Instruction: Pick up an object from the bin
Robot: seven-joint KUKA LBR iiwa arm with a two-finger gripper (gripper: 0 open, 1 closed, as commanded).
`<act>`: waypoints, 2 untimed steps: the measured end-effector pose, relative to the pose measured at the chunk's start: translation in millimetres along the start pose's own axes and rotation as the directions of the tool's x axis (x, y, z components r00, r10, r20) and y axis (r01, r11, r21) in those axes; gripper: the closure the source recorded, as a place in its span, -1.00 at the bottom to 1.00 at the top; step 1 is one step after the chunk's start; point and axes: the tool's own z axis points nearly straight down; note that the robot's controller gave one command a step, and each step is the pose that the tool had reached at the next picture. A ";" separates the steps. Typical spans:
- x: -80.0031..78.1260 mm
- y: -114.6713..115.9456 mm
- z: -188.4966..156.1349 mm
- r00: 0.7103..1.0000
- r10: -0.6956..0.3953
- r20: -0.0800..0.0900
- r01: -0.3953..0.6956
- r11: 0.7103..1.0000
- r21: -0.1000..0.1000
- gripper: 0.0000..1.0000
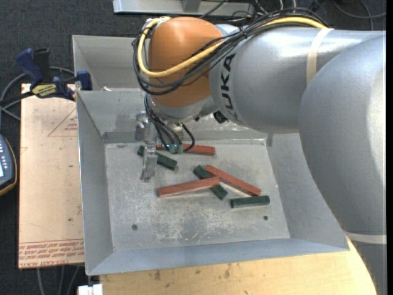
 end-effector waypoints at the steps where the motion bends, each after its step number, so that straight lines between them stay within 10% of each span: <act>1: -43.4 -59.8 74.9 1.000 0.009 0.004 -0.009 1.000 0.003 -1.00; 2: -42.9 -55.0 69.8 1.000 0.004 0.008 -0.004 1.000 -0.002 1.00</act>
Offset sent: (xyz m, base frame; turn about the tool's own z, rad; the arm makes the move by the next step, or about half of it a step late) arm 0.0423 -0.0552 -0.0700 0.0022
